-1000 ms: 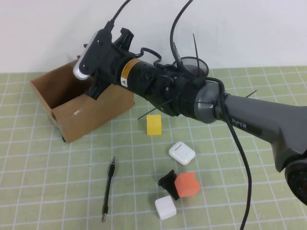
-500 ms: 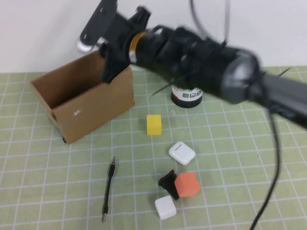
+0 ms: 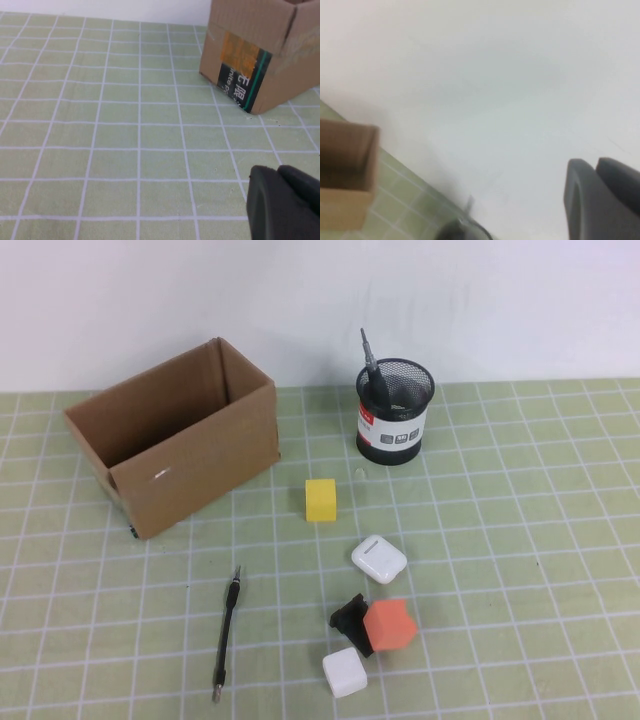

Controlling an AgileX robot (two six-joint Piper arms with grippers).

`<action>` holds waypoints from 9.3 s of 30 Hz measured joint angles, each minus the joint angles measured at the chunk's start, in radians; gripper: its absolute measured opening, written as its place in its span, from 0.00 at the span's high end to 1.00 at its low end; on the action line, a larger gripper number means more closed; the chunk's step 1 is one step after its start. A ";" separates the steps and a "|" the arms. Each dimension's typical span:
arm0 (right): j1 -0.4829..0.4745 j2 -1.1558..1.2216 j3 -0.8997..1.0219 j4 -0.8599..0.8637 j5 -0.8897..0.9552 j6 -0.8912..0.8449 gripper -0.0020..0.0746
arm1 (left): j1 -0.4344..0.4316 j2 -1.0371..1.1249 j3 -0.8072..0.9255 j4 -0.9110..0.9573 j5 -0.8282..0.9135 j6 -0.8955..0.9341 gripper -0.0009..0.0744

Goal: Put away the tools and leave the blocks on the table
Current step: Pick up the long Screwdriver from the table, then place the long Screwdriver into the round holder

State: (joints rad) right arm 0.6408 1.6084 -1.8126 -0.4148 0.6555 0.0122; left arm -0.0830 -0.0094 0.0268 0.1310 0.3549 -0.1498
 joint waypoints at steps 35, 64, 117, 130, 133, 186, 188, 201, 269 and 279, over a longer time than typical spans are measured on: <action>-0.006 -1.256 1.137 0.011 0.094 0.213 0.98 | 0.000 0.000 0.000 0.000 0.000 0.000 1.00; -0.583 -1.621 1.779 0.228 -0.387 0.198 0.99 | 0.000 0.000 0.000 0.000 0.000 0.000 1.00; -0.583 -1.621 1.839 0.307 -0.279 0.113 0.99 | 0.000 0.000 0.000 0.000 -0.031 0.000 1.00; -0.583 -1.621 1.839 0.307 -0.279 0.113 0.99 | 0.000 0.000 0.000 0.005 -0.858 0.000 1.00; -0.583 -1.621 1.839 0.307 -0.279 0.113 0.99 | 0.000 -0.001 -0.012 0.008 -1.020 0.000 1.00; -0.583 -1.621 1.839 0.307 -0.277 0.113 0.99 | -0.331 1.477 -0.931 -0.557 0.328 0.365 0.85; -0.583 -1.621 1.839 0.307 -0.277 0.113 0.99 | -0.331 1.521 -0.950 -0.548 0.329 0.363 0.74; -0.583 -1.621 1.839 0.307 -0.277 0.113 0.99 | -0.353 1.743 -1.087 -0.318 0.378 0.213 0.61; -0.583 -1.621 1.839 0.307 -0.277 0.113 0.99 | -0.569 1.890 -1.259 -0.131 -1.100 0.199 0.92; -0.583 -1.621 1.839 0.307 -0.277 0.113 0.99 | -0.569 2.027 -1.398 -0.107 -1.108 0.170 0.92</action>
State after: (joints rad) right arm 0.0582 -0.0123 0.0264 -0.1077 0.3783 0.1250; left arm -0.6518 2.0178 -1.3710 0.0242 -0.7531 0.0202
